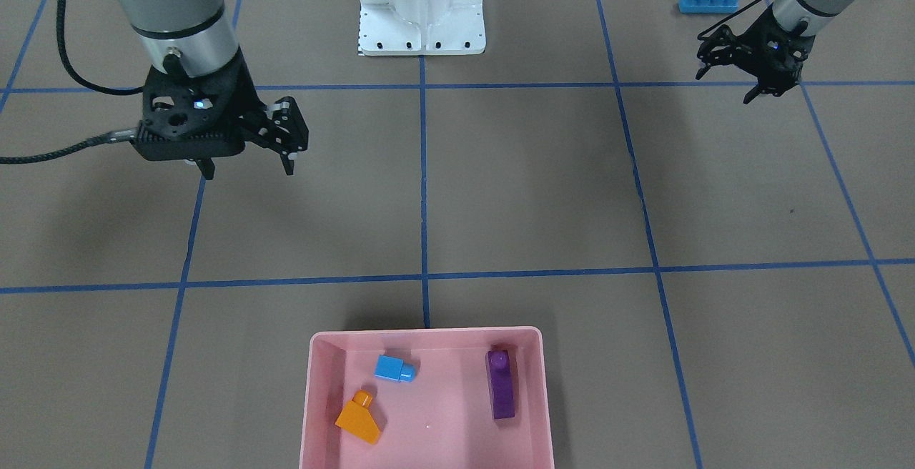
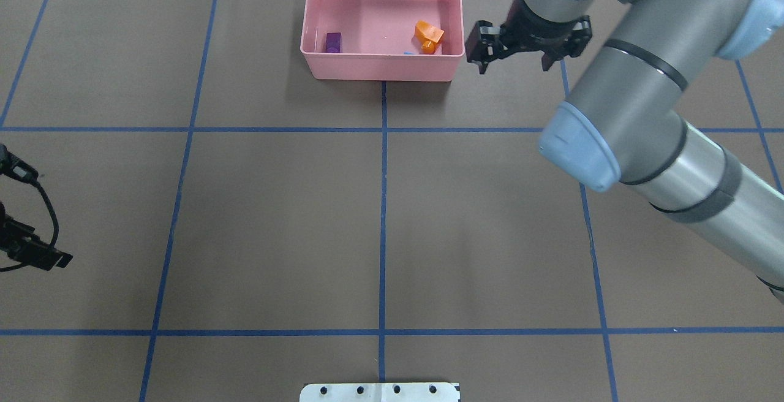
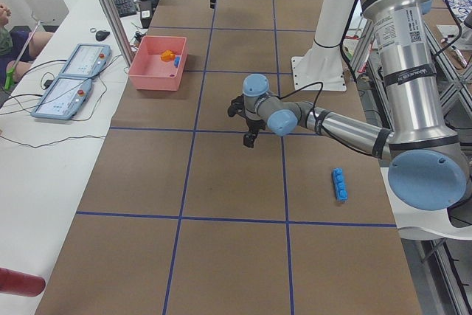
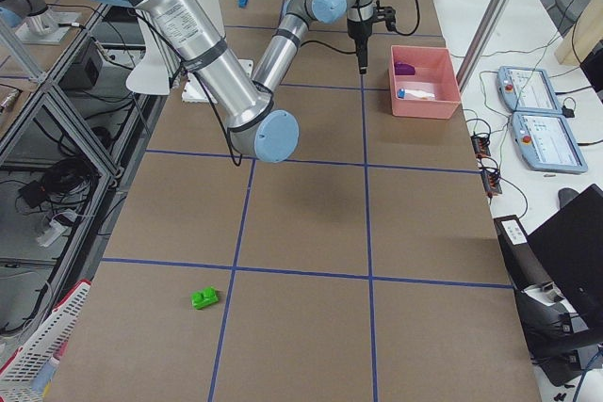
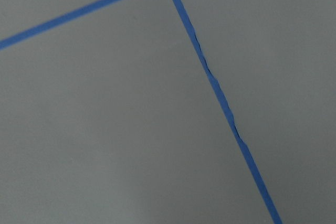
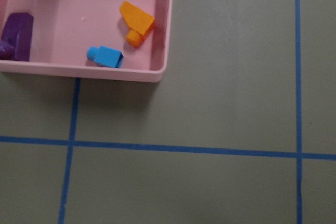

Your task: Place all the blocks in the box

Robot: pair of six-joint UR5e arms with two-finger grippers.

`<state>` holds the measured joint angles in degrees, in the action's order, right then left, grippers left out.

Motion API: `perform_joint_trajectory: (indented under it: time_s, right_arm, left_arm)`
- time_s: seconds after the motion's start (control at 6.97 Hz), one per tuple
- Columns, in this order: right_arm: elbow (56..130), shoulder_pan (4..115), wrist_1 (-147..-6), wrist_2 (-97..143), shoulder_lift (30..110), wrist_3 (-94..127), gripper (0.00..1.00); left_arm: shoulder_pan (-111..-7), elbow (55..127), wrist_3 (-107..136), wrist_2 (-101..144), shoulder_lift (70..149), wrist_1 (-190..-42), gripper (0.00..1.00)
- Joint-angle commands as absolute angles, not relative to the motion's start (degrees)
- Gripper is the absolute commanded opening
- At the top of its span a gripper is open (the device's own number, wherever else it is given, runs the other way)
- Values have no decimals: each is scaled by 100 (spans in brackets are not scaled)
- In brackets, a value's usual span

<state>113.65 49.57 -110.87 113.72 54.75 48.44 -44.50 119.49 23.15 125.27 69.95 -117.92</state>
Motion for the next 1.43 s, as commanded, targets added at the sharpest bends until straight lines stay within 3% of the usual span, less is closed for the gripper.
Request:
perform_joint_trajectory:
  time_s: [0.0, 0.43, 0.72, 1.0, 1.29]
  right_arm:
    - [12660, 4966, -11084, 11373, 7016, 4387, 99]
    - [13866, 4975, -11074, 11364, 8688, 3772, 99]
    - [14158, 5228, -11022, 11355, 9479, 2949, 99]
    - [14099, 5317, -9511, 11443, 10708, 2777, 99]
    - [13835, 5580, -8651, 11829, 11204, 2733, 99]
  left_arm:
    - [-3301, 11971, 2312, 11947, 5972, -12697, 100]
    - [-1536, 11997, 2312, 10991, 4627, -13805, 99]
    - [-610, 11997, 2382, 10452, 4535, -13816, 99]
    - [565, 11997, 2643, 9846, 4422, -13816, 99]
    - [1490, 11997, 3153, 9389, 4386, -13808, 99]
